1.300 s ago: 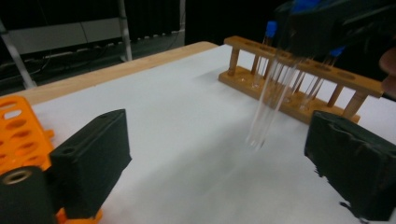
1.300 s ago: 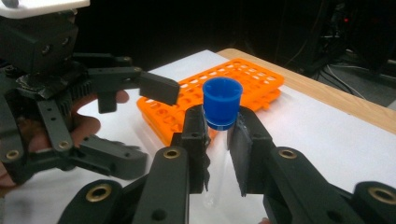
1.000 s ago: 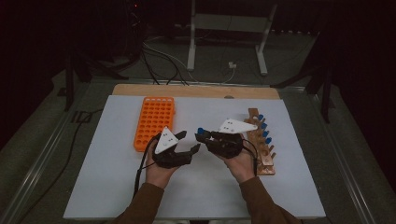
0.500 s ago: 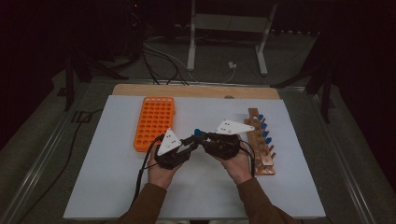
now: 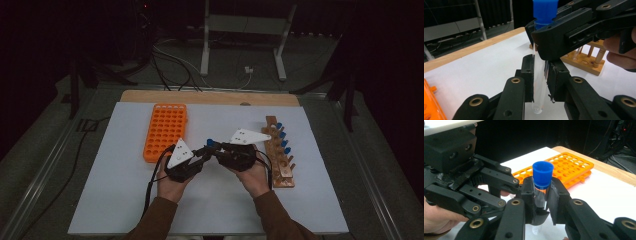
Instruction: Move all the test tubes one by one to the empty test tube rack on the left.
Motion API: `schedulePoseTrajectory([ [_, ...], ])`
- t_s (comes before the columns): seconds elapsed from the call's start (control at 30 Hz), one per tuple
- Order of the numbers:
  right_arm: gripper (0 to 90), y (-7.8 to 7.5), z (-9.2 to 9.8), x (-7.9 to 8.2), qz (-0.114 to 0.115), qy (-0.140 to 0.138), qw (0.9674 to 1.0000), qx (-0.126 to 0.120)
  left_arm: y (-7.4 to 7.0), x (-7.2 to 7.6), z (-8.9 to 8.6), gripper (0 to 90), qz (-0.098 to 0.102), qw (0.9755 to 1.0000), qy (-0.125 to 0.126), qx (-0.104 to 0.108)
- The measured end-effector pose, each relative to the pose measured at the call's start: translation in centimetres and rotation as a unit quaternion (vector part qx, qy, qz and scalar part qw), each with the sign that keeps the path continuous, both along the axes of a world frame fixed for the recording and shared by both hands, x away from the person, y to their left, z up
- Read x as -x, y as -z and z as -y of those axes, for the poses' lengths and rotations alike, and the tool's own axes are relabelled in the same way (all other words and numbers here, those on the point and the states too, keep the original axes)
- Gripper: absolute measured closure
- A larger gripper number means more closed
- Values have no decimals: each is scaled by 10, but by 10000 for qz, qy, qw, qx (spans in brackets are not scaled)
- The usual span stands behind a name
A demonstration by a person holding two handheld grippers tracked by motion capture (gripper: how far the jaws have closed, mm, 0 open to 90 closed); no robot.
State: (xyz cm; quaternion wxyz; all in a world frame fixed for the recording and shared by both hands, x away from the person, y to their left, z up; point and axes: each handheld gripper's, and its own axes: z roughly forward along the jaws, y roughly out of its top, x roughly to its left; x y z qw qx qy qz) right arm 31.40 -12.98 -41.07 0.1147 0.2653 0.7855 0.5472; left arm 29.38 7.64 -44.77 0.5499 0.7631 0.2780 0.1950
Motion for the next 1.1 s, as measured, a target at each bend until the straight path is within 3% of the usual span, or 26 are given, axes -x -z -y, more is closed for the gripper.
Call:
schedulePoseTrajectory([
  [0.13, 524, 0, 3, 0, -29, -154, 9998, -108, 0, -2, -3, 779, -25, 10000, -75, 26],
  [0.27, 330, 0, 10, 0, -15, -110, 9996, -277, 0, -5, -9, 780, -49, 9998, -177, 55],
  [0.37, 138, 0, 15, 0, -45, 103, 9993, -350, -1, -6, -14, 780, -54, 9997, -244, 84],
  [0.47, 34, 2, 20, -1, -54, 320, 9991, -281, -1, -8, -19, 780, -72, 9994, -323, 108],
  [0.73, 0, 15, 38, -1, -129, 588, 9982, -46, -1, -12, -30, 780, -101, 9986, -508, 112],
  [1.1, 0, 25, 72, 13, -35, 799, 9968, -40, 0, -17, -46, 780, -130, 9975, -695, 72],
])
